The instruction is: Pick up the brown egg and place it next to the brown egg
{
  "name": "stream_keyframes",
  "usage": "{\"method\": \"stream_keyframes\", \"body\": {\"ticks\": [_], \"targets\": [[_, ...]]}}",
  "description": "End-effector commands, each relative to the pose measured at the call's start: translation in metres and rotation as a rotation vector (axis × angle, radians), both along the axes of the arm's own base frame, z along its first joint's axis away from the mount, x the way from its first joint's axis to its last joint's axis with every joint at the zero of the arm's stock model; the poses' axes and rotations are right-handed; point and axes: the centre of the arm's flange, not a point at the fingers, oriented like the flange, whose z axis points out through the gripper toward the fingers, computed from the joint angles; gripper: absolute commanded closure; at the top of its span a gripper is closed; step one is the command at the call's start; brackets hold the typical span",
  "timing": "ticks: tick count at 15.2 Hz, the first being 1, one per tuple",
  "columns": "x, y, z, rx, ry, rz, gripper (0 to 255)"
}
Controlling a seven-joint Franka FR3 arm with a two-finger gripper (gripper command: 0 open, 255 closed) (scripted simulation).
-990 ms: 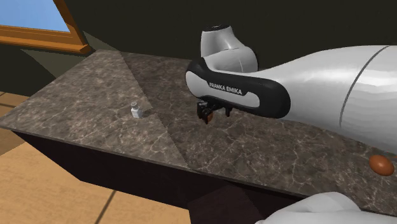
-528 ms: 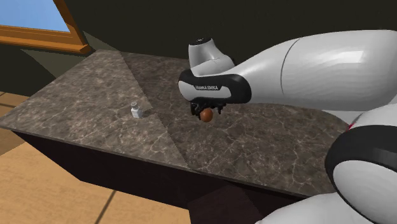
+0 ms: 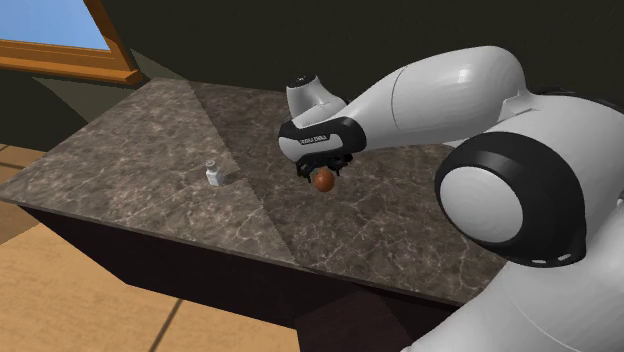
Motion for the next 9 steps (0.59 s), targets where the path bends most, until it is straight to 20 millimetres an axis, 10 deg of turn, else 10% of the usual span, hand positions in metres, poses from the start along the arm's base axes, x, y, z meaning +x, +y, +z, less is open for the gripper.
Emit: {"method": "stream_keyframes", "body": {"ticks": [1,9], "targets": [[0.003,-0.003,-0.010,-0.003,-0.002,-0.005,0],[0.002,-0.008,-0.039,-0.003,-0.002,-0.005,0]]}}
